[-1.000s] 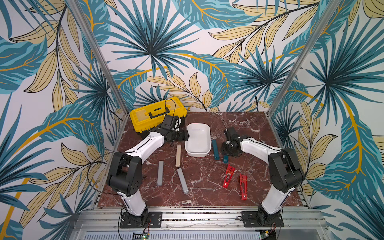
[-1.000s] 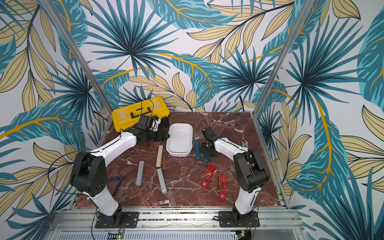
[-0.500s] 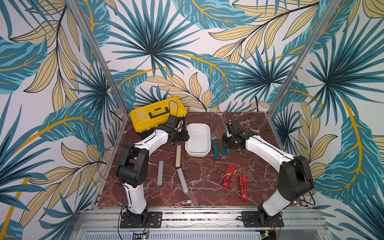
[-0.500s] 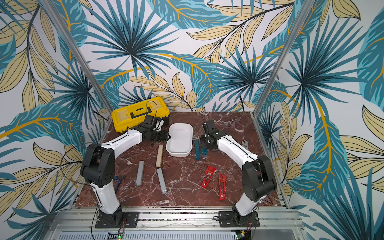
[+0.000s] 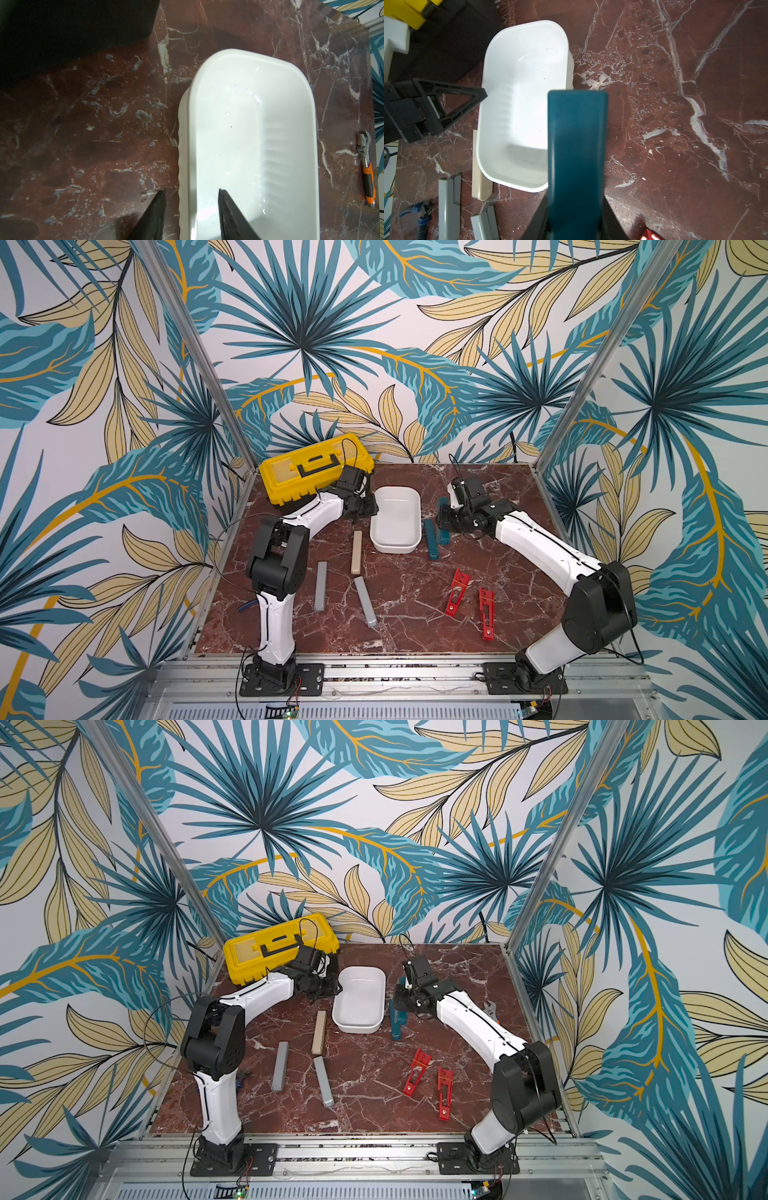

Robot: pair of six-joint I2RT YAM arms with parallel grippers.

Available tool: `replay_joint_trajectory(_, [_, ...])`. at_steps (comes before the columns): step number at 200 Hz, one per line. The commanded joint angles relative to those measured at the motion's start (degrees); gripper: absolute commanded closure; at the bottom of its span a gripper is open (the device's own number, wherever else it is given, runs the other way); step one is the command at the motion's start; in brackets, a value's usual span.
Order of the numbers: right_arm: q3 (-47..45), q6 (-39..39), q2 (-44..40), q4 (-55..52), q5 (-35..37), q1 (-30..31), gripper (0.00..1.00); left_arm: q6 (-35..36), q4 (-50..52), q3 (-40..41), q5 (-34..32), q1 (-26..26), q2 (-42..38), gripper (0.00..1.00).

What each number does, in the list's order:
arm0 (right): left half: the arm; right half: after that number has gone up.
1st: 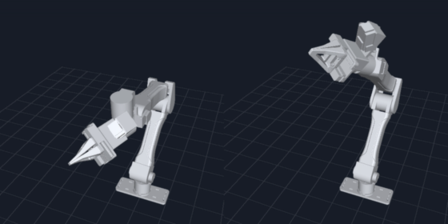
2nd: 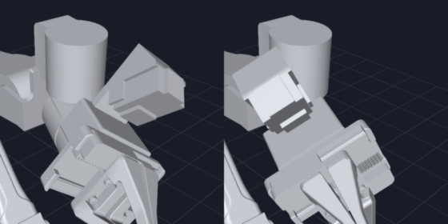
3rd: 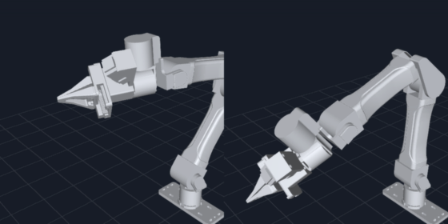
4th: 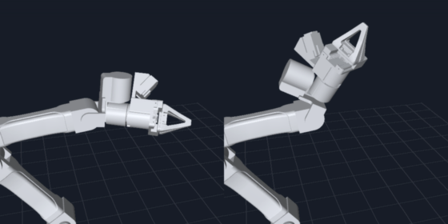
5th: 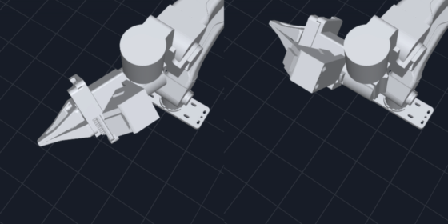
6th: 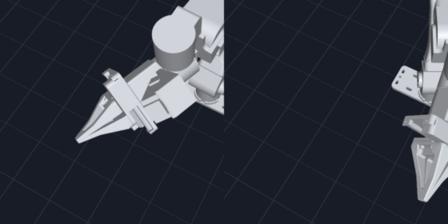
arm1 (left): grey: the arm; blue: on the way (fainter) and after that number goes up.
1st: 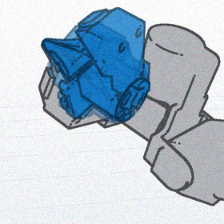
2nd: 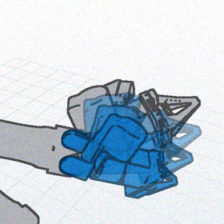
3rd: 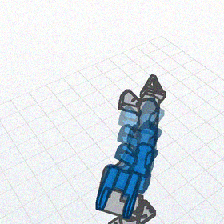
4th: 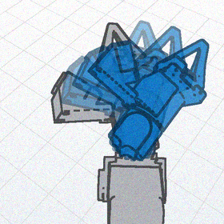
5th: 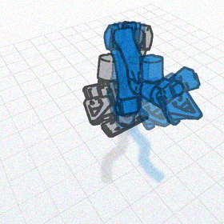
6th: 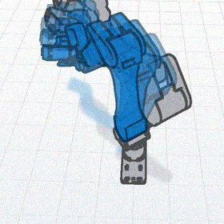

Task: Put the pruning pliers into the storage box
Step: Place the pruning pliers in the storage box.

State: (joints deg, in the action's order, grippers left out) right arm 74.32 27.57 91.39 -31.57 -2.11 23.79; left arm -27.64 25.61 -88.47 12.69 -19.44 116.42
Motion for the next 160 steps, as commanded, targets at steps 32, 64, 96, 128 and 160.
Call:
replay_joint_trajectory(32, [1.03, -1.19, 0.8, 2.44, -2.37, 0.47, 0.92, -2.49, 4.68, -3.38, -3.07, -1.21, 2.04, 0.67])
replay_joint_trajectory(64, [1.84, -2.07, 0.8, 2.16, -3.41, 0.47, 0.91, -4.05, 5.61, -4.09, -4.48, -2.06, 3.08, 0.83])
replay_joint_trajectory(96, [1.99, -2.15, 1.4, 3.14, -5.42, 0.47, 0.92, -5.7, 7.39, -5.64, -6.29, -3.22, 3.99, 0.95])
replay_joint_trajectory(128, [2.2, -2.07, 2.6, 5.0, -7.23, 0.99, 0.91, -8.59, 9.86, -6.43, -9.96, -5.64, 3.31, 1.0])
replay_joint_trajectory(160, [2.58, -2.22, 3.25, 5.41, -8.89, 1.67, 0.92, -11.69, 12.88, -4.95, -14.92, -7.87, 1.3, 1.0])
